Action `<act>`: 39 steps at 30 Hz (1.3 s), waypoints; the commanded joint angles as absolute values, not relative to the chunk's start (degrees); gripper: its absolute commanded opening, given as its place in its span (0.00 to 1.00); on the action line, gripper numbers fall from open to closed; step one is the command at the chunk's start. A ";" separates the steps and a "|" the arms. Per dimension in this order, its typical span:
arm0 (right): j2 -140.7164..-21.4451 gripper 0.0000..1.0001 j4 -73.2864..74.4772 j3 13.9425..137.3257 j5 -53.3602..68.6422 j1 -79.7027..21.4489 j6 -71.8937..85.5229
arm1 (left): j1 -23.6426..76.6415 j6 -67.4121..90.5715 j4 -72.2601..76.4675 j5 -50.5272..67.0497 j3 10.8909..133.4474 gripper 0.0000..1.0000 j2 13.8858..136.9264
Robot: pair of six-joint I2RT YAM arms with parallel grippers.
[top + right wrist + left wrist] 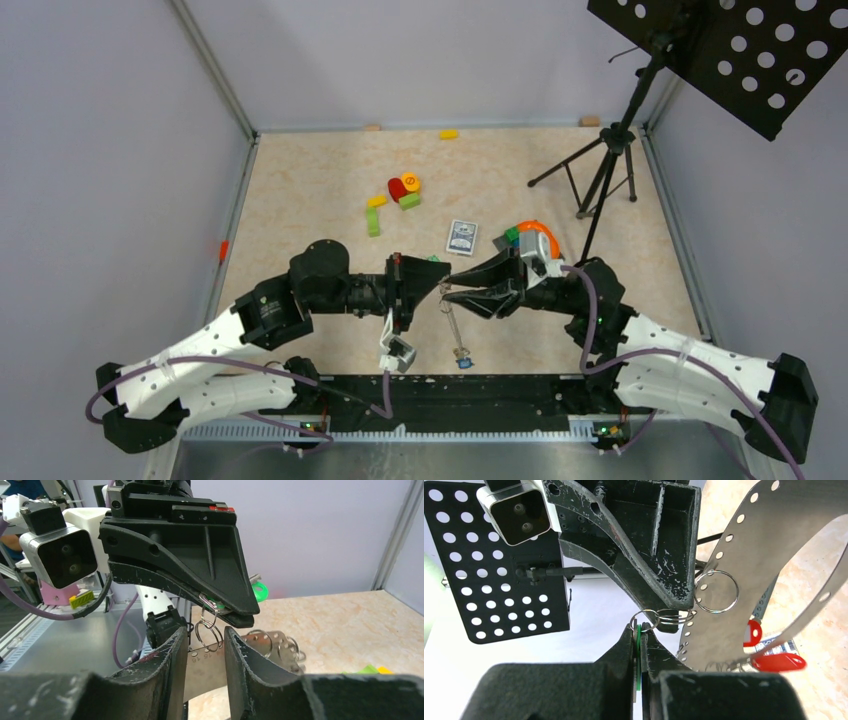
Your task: Remove the keys from the keyring
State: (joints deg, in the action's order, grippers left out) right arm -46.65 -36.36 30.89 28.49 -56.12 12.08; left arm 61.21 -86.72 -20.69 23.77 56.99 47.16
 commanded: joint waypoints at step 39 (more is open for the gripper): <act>-43.75 0.00 -57.92 25.24 16.94 -56.25 24.70 | 61.18 -83.40 -13.64 23.78 53.42 0.00 45.53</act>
